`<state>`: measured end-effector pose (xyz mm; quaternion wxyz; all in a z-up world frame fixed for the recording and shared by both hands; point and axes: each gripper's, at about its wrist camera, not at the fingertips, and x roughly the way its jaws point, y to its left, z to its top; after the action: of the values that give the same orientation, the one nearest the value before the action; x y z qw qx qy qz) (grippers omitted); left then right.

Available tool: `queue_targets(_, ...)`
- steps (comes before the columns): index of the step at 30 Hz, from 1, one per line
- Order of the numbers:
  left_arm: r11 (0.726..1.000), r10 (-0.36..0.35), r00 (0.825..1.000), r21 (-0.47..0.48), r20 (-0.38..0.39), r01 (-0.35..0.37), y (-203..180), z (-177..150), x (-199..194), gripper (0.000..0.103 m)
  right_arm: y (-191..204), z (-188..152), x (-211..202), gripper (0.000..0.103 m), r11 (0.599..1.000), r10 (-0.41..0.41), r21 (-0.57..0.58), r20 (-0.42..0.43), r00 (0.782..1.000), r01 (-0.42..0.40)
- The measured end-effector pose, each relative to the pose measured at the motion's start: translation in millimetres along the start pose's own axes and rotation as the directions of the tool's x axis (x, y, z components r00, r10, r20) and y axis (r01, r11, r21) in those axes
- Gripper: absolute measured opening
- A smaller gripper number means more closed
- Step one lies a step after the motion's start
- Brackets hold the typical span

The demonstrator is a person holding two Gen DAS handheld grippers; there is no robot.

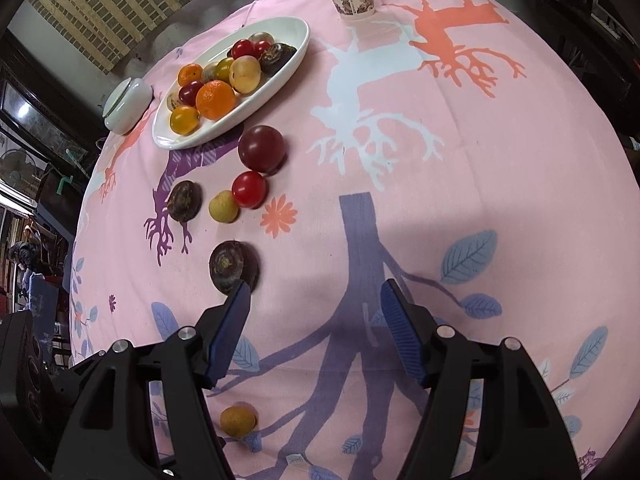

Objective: Organize fruits
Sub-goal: 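Grasp a small yellow fruit with the left gripper, then grasp a dark red tomato with the right gripper while the left holds the yellow fruit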

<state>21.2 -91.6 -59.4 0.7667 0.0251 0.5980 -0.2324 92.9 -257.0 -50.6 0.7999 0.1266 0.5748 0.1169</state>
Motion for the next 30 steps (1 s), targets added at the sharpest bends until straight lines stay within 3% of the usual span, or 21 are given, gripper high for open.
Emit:
queue_targets(2, 1.0, 0.004, 1.0, 0.026, -0.001, -0.004, -4, 0, 4, 0.077, 1, -1, 1, 0.068, 1.0, 0.001, -0.007, -0.005, 1.0, -0.001)
queue_targets(5, 0.998, -0.002, 1.0, 0.063, -0.024, 0.003, -11, -2, 14, 0.048, 1, -2, 2, 0.068, 1.0, 0.001, -0.009, -0.01, 1.0, -0.001)
queue_targets(8, 0.996, -0.044, 0.998, 0.079, -0.034, 0.046, -16, -4, 19, 0.028, 0, -1, 2, 0.068, 1.0, -0.002, -0.006, -0.011, 1.0, 0.002)
queue_targets(12, 0.993, -0.007, 1.0, 0.119, -0.015, 0.009, -19, -1, 18, 0.027, 0, 3, 3, 0.068, 1.0, -0.005, -0.006, -0.012, 1.0, 0.005)
queue_targets(18, 1.0, 0.028, 0.998, -0.007, 0.047, -0.028, 22, 16, -5, 0.027, 8, 11, 13, 0.068, 1.0, -0.005, -0.027, -0.027, 1.0, 0.004)
queue_targets(23, 0.99, 0.077, 0.994, -0.123, 0.079, -0.067, 68, 31, -17, 0.027, 26, 24, 26, 0.068, 0.998, -0.014, -0.069, -0.012, 1.0, 0.013)
queue_targets(25, 0.984, 0.094, 0.992, -0.157, 0.087, -0.08, 83, 34, -21, 0.027, 38, 32, 31, 0.068, 0.993, -0.02, -0.119, 0.003, 1.0, 0.021)
queue_targets(28, 0.978, 0.102, 0.991, -0.193, 0.089, -0.083, 100, 39, -23, 0.027, 59, 42, 35, 0.068, 0.959, -0.101, -0.259, 0.062, 0.993, 0.113)
queue_targets(30, 0.975, 0.102, 0.991, -0.209, 0.086, -0.082, 109, 43, -22, 0.027, 67, 47, 42, 0.058, 0.938, -0.119, -0.321, 0.058, 0.991, 0.132)
